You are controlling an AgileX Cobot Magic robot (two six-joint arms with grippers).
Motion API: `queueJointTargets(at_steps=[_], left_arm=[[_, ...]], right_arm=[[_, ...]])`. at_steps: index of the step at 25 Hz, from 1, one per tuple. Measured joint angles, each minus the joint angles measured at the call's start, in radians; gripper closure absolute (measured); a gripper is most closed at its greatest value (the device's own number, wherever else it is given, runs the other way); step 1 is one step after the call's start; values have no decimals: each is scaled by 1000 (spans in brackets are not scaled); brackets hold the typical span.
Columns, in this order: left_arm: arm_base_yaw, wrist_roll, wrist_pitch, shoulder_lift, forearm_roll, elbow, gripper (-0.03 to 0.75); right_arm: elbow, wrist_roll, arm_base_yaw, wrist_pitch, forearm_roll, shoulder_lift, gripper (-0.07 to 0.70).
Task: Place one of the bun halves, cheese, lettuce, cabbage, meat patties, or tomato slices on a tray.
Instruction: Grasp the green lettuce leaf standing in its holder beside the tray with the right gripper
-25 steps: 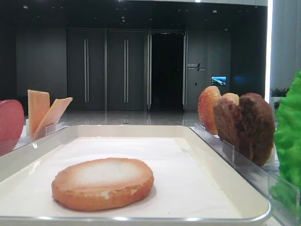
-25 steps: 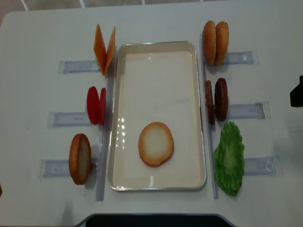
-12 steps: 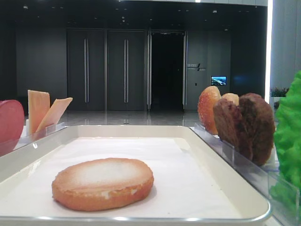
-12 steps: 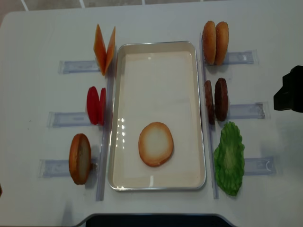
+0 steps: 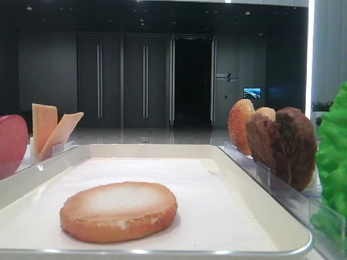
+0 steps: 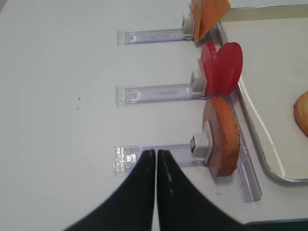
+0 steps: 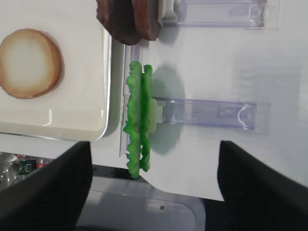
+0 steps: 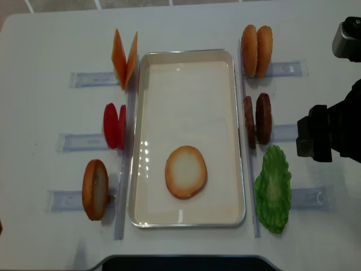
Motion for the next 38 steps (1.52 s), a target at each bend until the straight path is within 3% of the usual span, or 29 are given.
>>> queueJointTargets(at_steps=[4,13,22,29,38], left_arm=[[0,0,0,0,0,0,715],[0,0,0,0,0,0,715],[0,0,0,0,0,0,715],[0,0,0,0,0,0,715],[0,0,0,0,0,0,715]], right_arm=[[-1,55,45,-1,-37,37,90],[-2,76,110,-49,-41,172,90],[-3,67,114,-61,-40,249,90],[65,56,114,-142,-20,253,90],[84,44,114,-151,24,256,90]])
